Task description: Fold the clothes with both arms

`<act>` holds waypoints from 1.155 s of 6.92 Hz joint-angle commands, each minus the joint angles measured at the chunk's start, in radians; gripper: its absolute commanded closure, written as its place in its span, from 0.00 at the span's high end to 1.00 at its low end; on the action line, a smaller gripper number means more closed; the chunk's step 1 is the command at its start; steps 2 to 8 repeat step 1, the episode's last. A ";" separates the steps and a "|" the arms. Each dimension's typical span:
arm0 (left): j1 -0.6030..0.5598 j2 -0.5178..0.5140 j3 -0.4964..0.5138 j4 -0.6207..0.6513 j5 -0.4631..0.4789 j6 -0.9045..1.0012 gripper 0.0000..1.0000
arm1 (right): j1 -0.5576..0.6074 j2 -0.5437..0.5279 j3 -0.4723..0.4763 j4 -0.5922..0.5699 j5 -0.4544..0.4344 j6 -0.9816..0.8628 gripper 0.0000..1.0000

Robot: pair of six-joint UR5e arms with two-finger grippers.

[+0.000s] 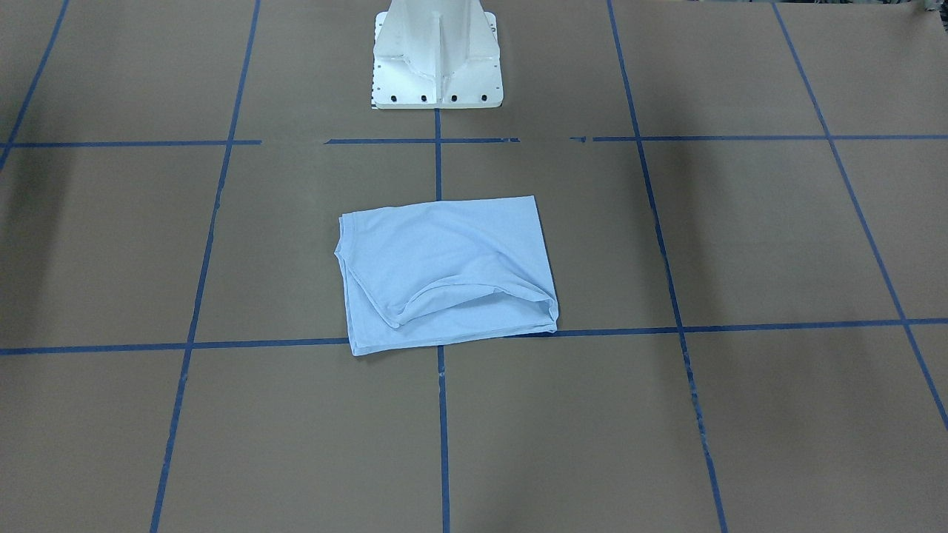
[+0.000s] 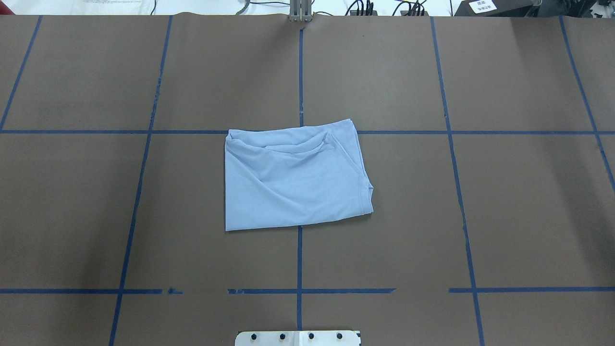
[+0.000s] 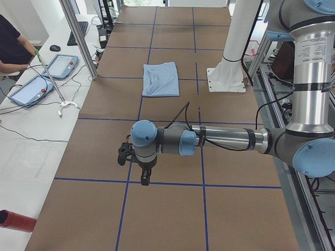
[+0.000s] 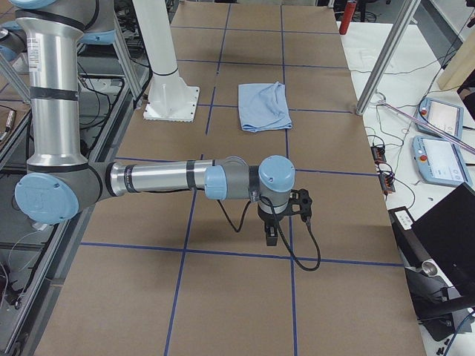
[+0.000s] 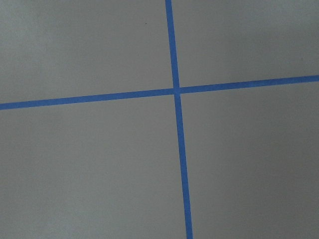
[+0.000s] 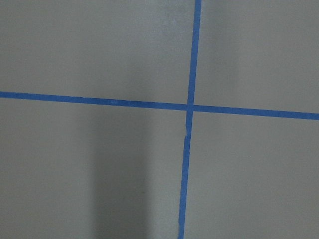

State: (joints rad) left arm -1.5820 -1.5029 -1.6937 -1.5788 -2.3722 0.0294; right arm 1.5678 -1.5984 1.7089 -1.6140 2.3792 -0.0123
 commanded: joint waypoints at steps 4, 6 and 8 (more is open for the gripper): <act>0.001 0.000 0.000 -0.001 -0.001 -0.005 1.00 | 0.000 0.000 0.000 0.000 0.002 0.000 1.00; 0.001 0.000 0.000 -0.001 -0.001 -0.005 1.00 | 0.000 0.000 0.000 0.000 0.002 0.000 1.00; 0.001 0.000 0.000 -0.001 -0.001 -0.005 1.00 | 0.000 0.000 0.000 0.000 0.002 0.000 1.00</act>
